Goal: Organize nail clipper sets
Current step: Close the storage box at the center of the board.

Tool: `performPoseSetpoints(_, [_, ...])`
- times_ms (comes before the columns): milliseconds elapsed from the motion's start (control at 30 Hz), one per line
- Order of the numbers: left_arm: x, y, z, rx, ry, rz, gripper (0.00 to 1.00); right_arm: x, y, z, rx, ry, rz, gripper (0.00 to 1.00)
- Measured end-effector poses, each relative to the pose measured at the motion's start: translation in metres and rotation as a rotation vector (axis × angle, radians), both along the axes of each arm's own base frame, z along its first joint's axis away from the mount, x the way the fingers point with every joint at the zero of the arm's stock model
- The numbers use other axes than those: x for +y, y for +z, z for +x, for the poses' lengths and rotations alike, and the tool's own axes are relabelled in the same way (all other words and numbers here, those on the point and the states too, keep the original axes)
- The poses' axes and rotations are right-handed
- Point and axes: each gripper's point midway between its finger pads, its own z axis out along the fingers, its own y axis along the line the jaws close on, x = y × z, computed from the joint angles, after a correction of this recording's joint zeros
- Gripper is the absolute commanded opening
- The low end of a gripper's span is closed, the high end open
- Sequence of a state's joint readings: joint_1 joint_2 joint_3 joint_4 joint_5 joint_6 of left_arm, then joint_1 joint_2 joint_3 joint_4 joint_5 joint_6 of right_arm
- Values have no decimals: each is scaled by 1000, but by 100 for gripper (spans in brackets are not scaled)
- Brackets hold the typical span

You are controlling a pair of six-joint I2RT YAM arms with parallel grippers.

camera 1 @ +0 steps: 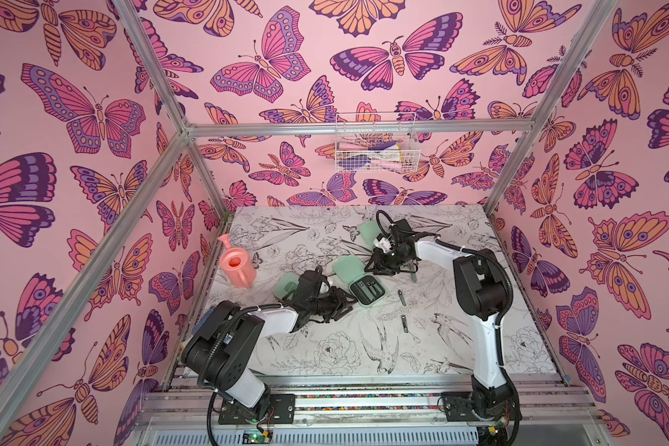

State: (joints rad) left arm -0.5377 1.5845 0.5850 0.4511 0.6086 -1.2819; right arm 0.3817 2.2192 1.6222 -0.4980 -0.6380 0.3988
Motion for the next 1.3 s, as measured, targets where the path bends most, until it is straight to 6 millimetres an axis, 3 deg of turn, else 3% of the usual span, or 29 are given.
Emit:
performPoseSetpoints(167, [-27, -4, 1, -23, 9, -47, 42, 9, -3, 12, 0, 24, 33, 48])
performPoseSetpoints(367, [-60, -44, -9, 50, 7, -91, 40, 19, -2, 26, -12, 49, 76, 48])
performPoseSetpoints(500, [-75, -43, -11, 40, 10, -140, 40, 24, -2, 30, -1, 62, 107, 48])
performPoseSetpoints(733, [-73, -44, -5, 23, 57, -137, 40, 29, -3, 33, 6, 78, 135, 44])
performPoseSetpoints(900, [-66, -44, 6, -3, 111, -131, 40, 29, -7, 34, 15, 84, 147, 28])
performPoseSetpoints(1067, [-52, -44, 19, -23, 169, -131, 41, 24, -10, 36, 22, 77, 149, 19])
performPoseSetpoints(1300, [-37, -45, 29, -36, 216, -132, 41, 23, -14, 34, 26, 81, 175, 16])
